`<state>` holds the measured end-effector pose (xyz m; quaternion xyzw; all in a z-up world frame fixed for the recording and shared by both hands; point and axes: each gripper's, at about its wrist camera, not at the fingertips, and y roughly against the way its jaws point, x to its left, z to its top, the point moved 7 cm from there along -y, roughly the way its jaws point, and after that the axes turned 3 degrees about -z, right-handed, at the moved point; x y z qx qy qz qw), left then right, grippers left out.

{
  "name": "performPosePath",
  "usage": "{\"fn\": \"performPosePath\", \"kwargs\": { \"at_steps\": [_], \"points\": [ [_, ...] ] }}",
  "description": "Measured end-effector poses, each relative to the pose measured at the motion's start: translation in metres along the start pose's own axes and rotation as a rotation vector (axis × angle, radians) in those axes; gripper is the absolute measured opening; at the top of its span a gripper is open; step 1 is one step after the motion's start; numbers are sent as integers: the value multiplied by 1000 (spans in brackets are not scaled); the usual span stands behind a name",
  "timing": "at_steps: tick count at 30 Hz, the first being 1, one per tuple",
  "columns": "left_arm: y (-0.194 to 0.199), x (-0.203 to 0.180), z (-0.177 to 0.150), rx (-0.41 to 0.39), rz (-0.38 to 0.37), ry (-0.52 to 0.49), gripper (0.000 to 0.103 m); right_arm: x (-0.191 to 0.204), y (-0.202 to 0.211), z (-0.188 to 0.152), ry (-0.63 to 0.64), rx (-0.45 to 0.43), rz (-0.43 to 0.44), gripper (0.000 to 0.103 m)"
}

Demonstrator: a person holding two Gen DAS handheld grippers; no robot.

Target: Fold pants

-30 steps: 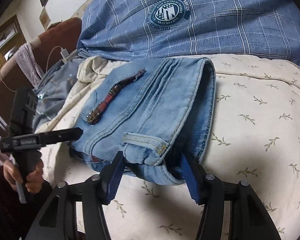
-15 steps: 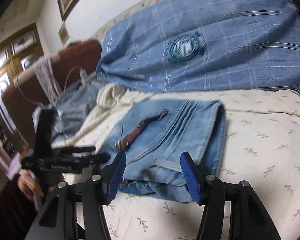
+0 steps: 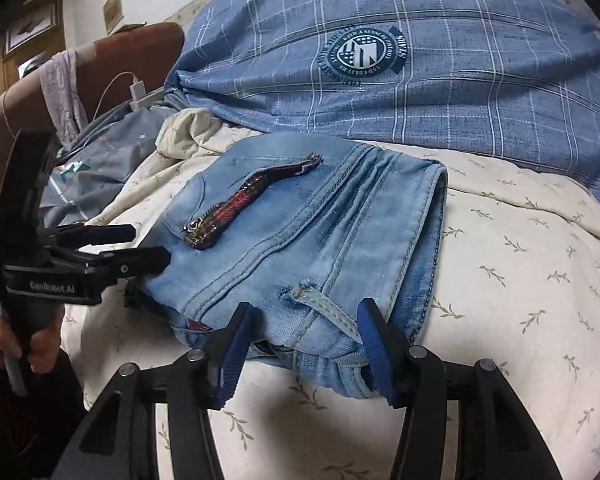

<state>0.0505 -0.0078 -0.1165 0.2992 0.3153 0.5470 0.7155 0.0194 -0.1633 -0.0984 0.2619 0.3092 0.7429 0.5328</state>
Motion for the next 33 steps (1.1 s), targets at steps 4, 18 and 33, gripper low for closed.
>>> {"fn": "performPosePath", "kwargs": {
  "at_steps": [4,18,33],
  "points": [
    [5,-2,-1,-20,52,-25,97,3,0,0,15,-9,-31,57],
    [53,-7,-12,-83,247,-100,97,-14,49,12,-133,-111,33,59],
    [121,-32,-12,-174,293,-186,97,9,116,-4,-164,-264,59,59]
  ]
}}
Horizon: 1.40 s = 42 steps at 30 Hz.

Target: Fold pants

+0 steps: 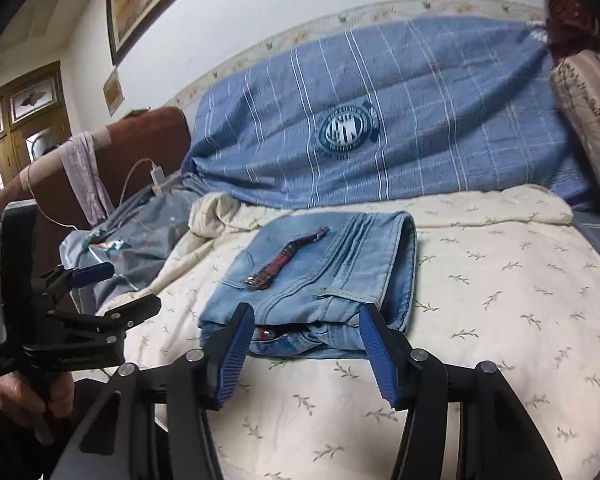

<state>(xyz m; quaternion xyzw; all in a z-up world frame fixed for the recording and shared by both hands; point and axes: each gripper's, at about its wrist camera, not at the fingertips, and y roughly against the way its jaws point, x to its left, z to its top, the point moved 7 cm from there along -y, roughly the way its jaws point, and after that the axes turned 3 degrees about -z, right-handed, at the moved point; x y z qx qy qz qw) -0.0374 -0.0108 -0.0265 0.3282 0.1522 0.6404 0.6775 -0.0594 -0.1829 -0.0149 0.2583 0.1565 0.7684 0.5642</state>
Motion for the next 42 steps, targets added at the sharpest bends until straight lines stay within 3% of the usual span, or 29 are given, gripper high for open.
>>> {"fn": "performPosePath", "kwargs": {
  "at_steps": [11,20,31,42],
  "points": [
    [35,3,6,-29,28,33,97,27,41,0,14,-55,-48,60],
    [36,15,4,-18,40,107,97,31,42,-4,44,-119,-72,64],
    [25,15,0,-19,81,132,99,21,24,-13,43,-81,-84,64],
    [17,15,-6,17,65,157,100,24,21,-15,51,-73,-71,64]
  ]
}}
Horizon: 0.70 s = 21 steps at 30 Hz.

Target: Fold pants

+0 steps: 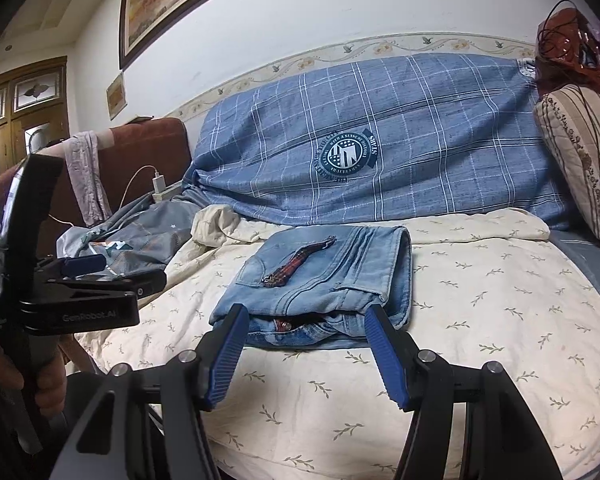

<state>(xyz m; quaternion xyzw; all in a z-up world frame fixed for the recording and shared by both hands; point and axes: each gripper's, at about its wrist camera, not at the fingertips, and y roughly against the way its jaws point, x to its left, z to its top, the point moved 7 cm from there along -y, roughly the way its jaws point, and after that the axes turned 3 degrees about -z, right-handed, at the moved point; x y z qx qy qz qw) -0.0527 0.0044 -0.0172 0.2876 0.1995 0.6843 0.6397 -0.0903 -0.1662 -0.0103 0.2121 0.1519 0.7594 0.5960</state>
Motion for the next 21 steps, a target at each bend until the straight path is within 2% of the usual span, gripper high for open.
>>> {"fn": "performPosePath", "kwargs": {
  "at_steps": [7,21],
  "points": [
    [-2,4,-1,-2,1,14,100,3,-3,-2,9,11,5,64],
    [0,-3,0,-37,-24,-35,100,11,-9,-6,33,25,14,64]
  ]
}}
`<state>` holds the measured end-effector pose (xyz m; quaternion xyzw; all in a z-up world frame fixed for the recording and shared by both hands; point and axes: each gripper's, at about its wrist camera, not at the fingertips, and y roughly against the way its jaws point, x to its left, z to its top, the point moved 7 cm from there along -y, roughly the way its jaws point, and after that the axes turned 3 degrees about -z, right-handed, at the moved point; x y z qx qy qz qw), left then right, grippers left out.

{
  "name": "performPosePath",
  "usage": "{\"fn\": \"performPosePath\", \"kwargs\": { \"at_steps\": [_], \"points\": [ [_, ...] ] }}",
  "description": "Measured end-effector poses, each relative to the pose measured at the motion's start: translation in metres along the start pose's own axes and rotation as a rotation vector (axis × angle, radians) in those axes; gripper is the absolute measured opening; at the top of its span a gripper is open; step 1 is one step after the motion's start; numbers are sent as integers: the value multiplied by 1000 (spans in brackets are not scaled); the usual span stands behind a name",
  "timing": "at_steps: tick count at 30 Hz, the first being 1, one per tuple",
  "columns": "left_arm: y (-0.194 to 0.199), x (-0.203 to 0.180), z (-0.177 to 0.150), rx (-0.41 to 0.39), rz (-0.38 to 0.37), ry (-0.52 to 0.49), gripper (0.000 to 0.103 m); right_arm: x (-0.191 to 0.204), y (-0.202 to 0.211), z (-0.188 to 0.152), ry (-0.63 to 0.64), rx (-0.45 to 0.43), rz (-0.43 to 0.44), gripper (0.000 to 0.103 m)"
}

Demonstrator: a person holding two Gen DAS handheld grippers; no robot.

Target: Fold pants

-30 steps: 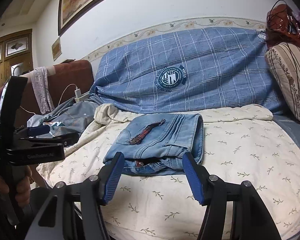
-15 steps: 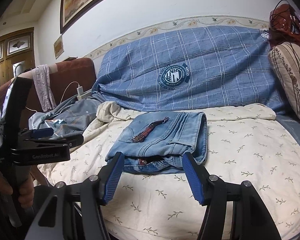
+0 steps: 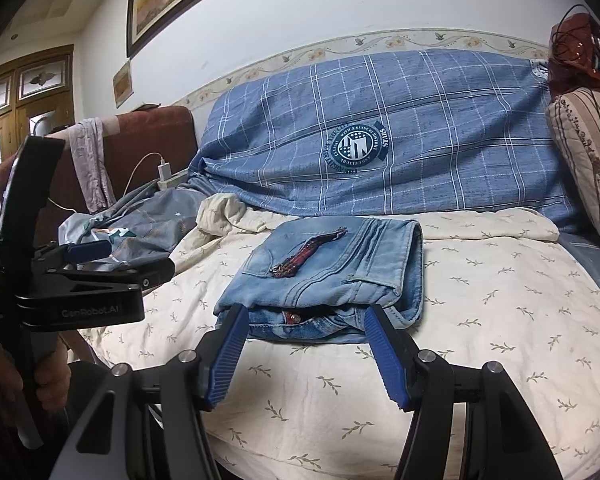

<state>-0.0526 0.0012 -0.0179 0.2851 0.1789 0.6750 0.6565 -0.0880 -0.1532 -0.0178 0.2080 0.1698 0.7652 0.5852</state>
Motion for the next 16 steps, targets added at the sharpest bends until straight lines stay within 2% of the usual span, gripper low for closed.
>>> {"fn": "performPosePath", "kwargs": {
  "at_steps": [16],
  "points": [
    [-6,-4,-3,4,-45,21,100,3,-6,-3,19,17,-6,64]
  ]
}}
